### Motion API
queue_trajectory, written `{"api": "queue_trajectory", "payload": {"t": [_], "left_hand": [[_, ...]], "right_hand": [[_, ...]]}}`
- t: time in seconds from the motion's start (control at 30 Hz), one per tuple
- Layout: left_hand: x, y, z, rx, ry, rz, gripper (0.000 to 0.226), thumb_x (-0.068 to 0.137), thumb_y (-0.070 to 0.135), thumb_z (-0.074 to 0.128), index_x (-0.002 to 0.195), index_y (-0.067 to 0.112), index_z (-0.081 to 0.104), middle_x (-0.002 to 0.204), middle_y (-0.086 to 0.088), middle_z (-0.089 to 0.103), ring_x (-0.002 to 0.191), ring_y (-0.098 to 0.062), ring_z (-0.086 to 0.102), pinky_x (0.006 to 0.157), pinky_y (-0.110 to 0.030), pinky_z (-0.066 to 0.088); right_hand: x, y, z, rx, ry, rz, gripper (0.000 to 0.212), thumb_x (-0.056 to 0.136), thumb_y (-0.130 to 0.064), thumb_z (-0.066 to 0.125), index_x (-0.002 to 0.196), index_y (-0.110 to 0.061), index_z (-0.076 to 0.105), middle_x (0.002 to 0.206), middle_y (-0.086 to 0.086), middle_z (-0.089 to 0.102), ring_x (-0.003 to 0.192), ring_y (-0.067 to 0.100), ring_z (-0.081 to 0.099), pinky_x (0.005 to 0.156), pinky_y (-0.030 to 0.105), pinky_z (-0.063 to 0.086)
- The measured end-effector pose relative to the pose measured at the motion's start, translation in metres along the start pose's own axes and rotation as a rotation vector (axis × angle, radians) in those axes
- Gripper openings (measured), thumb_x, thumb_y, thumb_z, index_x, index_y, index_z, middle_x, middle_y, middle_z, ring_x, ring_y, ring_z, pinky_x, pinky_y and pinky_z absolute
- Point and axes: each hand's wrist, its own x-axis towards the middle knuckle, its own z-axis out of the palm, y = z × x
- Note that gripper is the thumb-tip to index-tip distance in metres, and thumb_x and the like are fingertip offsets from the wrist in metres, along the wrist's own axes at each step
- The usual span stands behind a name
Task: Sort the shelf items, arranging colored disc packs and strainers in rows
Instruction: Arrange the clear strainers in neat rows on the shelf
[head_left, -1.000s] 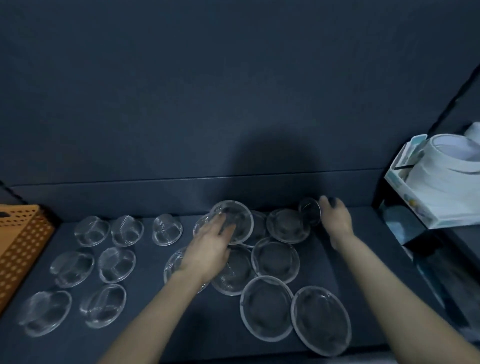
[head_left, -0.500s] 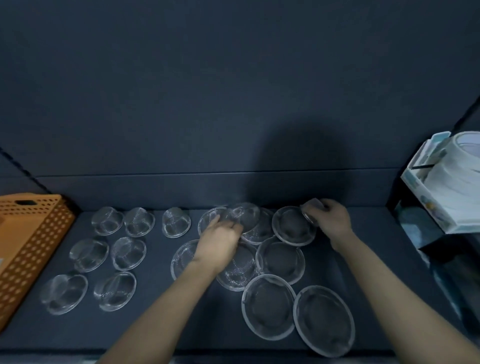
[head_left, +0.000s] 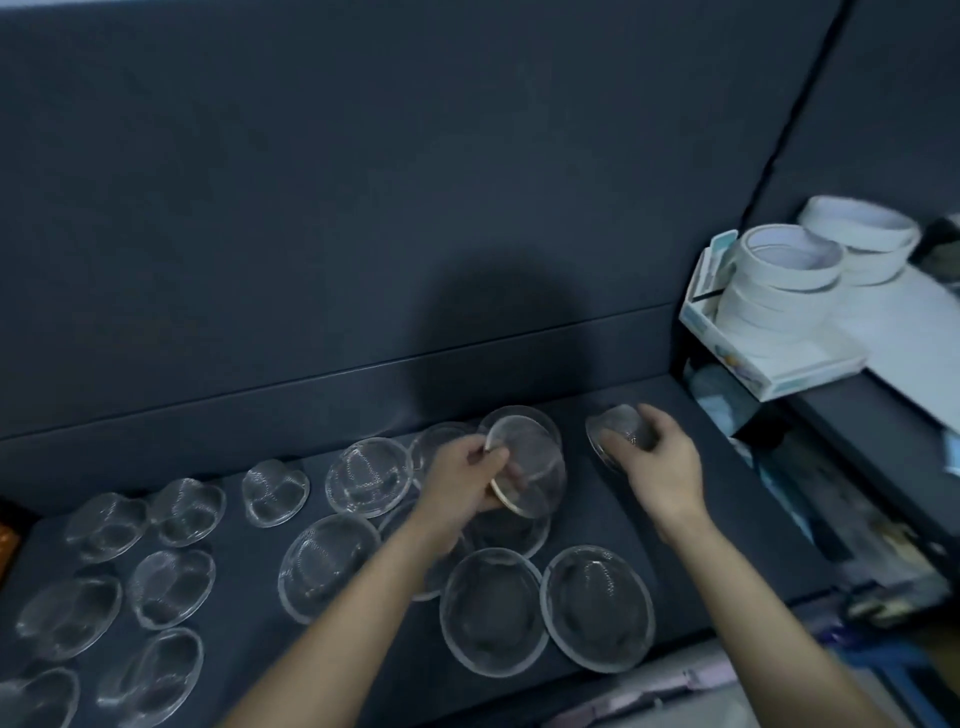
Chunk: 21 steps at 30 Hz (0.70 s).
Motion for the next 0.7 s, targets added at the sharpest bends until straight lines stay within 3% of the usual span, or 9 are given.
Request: {"api": "queue_trajectory", "payload": {"t": [0.13, 0.23, 0.3, 0.43, 0.53, 0.7], "left_hand": [[0.014, -0.008, 0.042, 0.04, -0.1, -0.092, 0.014, 0.096, 0.008, 0.049, 0.084, 0.008, 0.057, 0.075, -0.005, 0.068, 0.063, -0.012, 0.069, 0.056, -0.027, 0.056], [0.026, -0.013, 0.066, 0.128, -0.094, -0.133, 0.014, 0.094, 0.007, 0.052, 0.081, 0.006, 0.058, 0.08, -0.011, 0.065, 0.077, -0.025, 0.068, 0.069, -0.037, 0.056], [0.035, -0.015, 0.072, 0.363, -0.068, -0.025, 0.012, 0.089, 0.01, 0.057, 0.085, -0.001, 0.062, 0.081, -0.015, 0.064, 0.083, -0.031, 0.065, 0.078, -0.043, 0.053], [0.046, -0.01, 0.066, 0.795, -0.027, 0.285, 0.012, 0.082, 0.011, 0.064, 0.091, 0.003, 0.063, 0.088, -0.012, 0.064, 0.083, -0.023, 0.058, 0.074, -0.033, 0.042], [0.055, -0.01, 0.048, 0.996, 0.062, 0.443, 0.038, 0.079, 0.011, 0.067, 0.117, 0.005, 0.06, 0.115, -0.012, 0.057, 0.109, -0.026, 0.051, 0.092, -0.026, 0.035], [0.069, -0.013, 0.023, 1.163, -0.01, 0.314, 0.068, 0.075, 0.023, 0.073, 0.135, 0.008, 0.045, 0.132, -0.015, 0.048, 0.123, -0.03, 0.042, 0.104, -0.036, 0.034]], "right_hand": [[-0.005, 0.014, -0.02, -0.073, 0.008, -0.005, 0.058, 0.074, -0.028, 0.078, 0.126, -0.013, 0.056, 0.12, 0.005, 0.063, 0.108, 0.017, 0.057, 0.092, 0.023, 0.039], [-0.01, 0.024, -0.028, -0.119, -0.01, 0.001, 0.06, 0.074, -0.025, 0.078, 0.128, -0.011, 0.055, 0.124, 0.008, 0.062, 0.114, 0.021, 0.057, 0.096, 0.027, 0.04], [-0.012, 0.03, -0.031, -0.152, -0.021, -0.009, 0.061, 0.074, -0.023, 0.078, 0.128, -0.01, 0.054, 0.124, 0.009, 0.061, 0.115, 0.023, 0.056, 0.098, 0.028, 0.04], [-0.015, 0.037, -0.034, -0.204, -0.018, -0.042, 0.061, 0.074, -0.02, 0.079, 0.128, -0.009, 0.054, 0.122, 0.011, 0.06, 0.114, 0.024, 0.055, 0.09, 0.017, 0.033], [-0.017, 0.037, -0.032, -0.234, -0.036, -0.095, 0.062, 0.073, -0.019, 0.079, 0.129, -0.009, 0.054, 0.121, 0.011, 0.059, 0.113, 0.023, 0.055, 0.088, 0.013, 0.031], [-0.024, 0.03, -0.02, -0.294, -0.181, -0.265, 0.065, 0.071, -0.015, 0.08, 0.13, -0.008, 0.052, 0.126, 0.008, 0.056, 0.118, 0.022, 0.051, 0.1, 0.021, 0.033]]}}
